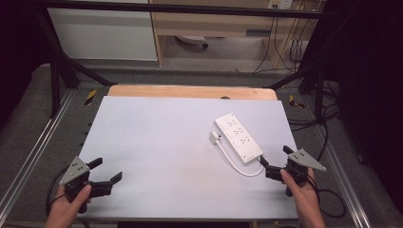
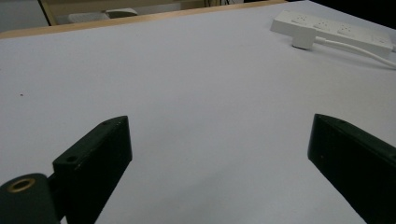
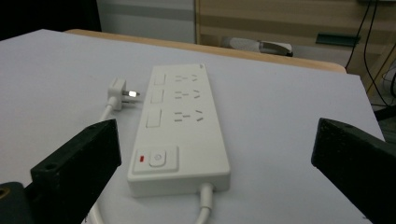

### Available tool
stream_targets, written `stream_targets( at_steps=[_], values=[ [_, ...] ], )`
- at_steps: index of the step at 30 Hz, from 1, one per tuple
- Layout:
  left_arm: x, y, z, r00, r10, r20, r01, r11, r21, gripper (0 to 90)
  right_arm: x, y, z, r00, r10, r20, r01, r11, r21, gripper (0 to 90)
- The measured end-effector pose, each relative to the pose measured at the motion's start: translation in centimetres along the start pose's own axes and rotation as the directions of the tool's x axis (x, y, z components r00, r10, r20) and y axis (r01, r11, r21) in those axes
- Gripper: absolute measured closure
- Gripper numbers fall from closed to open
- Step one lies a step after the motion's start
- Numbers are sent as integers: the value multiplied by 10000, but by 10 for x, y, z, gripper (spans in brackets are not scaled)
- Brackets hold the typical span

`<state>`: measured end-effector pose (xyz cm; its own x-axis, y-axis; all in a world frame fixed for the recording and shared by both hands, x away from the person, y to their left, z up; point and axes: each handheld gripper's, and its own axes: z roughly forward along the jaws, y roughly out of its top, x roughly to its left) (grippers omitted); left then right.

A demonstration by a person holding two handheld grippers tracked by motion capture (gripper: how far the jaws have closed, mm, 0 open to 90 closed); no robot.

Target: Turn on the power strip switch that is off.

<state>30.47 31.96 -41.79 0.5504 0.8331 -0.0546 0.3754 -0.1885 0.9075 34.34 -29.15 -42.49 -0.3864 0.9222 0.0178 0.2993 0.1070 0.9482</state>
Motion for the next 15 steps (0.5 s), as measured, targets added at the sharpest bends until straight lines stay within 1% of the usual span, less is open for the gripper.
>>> stream_targets(
  at_steps=[6,10,15],
  values=[
    [0,0,0,10000,15,-7,-15,10000,-2,67,-12,-13,-1,9994,265,228,-275,9987,428,24],
    [0,0,0,10000,37,-3,-37,10000,15,67,-21,-24,-2,9987,303,415,-332,9969,708,24],
    [0,0,1,10000,12,-21,-11,10000,16,67,-29,-32,-4,9966,444,695,-502,9952,840,25]
  ],
)
